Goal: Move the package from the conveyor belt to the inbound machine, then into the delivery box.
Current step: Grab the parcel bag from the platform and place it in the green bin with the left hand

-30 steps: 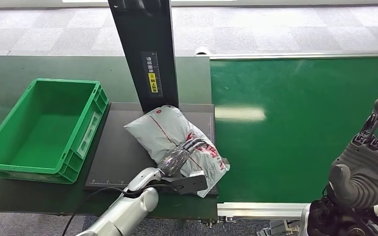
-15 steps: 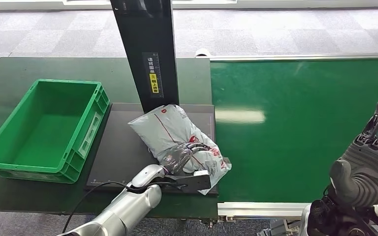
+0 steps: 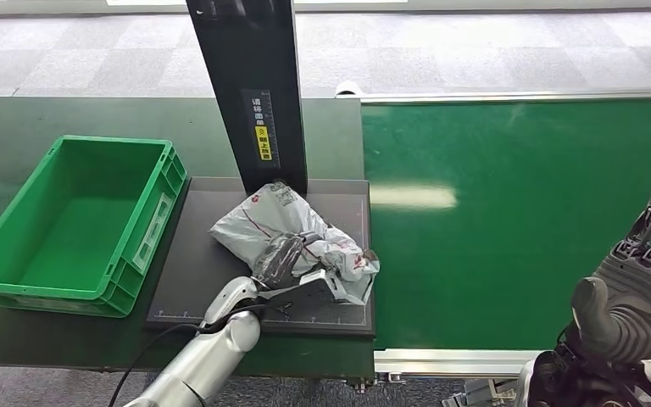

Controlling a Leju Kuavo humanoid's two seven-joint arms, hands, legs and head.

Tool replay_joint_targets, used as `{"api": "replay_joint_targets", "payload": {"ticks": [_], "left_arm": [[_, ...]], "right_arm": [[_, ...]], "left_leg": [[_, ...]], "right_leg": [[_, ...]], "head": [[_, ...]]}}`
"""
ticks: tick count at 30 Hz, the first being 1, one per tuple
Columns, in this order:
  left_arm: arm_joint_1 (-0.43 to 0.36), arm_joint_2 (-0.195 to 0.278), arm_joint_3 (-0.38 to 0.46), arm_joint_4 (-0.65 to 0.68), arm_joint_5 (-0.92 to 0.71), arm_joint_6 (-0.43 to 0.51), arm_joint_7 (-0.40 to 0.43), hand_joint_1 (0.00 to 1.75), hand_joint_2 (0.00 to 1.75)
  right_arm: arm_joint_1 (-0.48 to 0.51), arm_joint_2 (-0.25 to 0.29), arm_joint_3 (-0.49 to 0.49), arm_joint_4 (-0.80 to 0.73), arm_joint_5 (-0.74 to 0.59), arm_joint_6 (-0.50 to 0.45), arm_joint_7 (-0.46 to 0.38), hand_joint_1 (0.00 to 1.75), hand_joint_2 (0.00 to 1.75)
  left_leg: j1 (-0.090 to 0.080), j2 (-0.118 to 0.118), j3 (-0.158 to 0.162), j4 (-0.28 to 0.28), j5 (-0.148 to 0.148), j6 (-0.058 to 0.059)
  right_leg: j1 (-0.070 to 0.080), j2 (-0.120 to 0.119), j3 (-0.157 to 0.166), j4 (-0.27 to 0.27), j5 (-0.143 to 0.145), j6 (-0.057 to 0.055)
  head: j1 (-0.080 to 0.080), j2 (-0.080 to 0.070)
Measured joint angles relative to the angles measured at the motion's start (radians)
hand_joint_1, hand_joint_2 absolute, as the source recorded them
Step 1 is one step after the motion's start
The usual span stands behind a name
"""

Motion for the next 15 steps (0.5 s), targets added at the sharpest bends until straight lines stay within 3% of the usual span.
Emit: {"api": "replay_joint_targets", "payload": {"ticks": [8,11,15], "left_arm": [[0.102,0.076,0.140,-0.514,0.470,-0.124,-0.162,1.75,1.75],[0.135,0.105,0.201,-0.676,0.540,-0.144,-0.195,1.75,1.75],[0.186,0.125,0.267,-0.850,0.566,-0.081,-0.236,1.75,1.75]], "right_arm": [[0.034,0.004,-0.015,-0.006,-0.012,-0.032,-0.011,0.00,1.75],[0.048,0.004,-0.020,-0.007,-0.018,-0.040,-0.020,0.00,1.75],[0.070,0.004,-0.028,-0.014,-0.027,-0.047,-0.032,0.00,1.75]], "left_leg": [[0.000,0.001,-0.003,0.000,0.000,0.000],[0.001,0.001,-0.003,0.000,0.000,0.000],[0.001,0.001,-0.003,0.000,0.000,0.000]], "right_leg": [[0.000,0.000,-0.002,0.000,0.000,0.000],[0.001,0.000,-0.003,0.000,-0.001,0.000],[0.001,0.000,-0.003,0.000,-0.001,0.000]], "head": [[0.000,0.000],[0.000,0.000],[0.000,0.000]]}}
